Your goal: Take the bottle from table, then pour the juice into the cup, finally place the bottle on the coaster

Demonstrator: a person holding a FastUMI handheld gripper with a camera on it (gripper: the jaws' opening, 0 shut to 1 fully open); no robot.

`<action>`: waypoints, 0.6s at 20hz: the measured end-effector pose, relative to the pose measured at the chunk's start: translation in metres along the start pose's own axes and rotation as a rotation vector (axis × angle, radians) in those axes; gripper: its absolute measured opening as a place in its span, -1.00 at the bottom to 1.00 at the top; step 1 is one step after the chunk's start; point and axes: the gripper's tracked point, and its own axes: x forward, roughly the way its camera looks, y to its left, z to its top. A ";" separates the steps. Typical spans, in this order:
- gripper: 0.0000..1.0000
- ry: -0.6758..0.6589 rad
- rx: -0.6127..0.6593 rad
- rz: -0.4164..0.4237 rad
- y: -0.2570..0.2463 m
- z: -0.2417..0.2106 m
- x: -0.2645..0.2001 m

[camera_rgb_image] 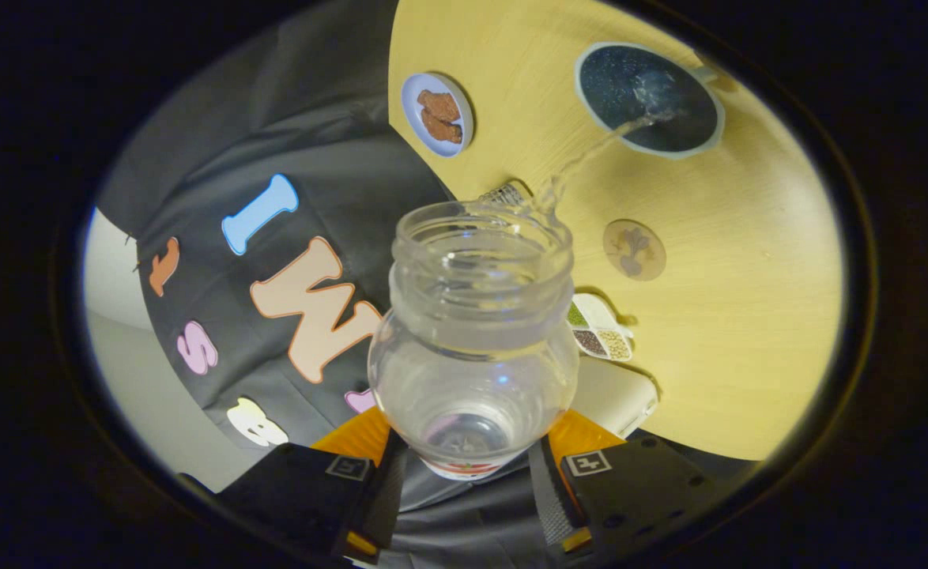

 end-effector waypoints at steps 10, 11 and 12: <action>0.48 0.014 0.061 -0.008 0.007 -0.001 0.003; 0.48 0.016 0.068 -0.009 0.008 -0.002 0.003; 0.48 0.018 0.073 -0.008 0.008 -0.002 0.004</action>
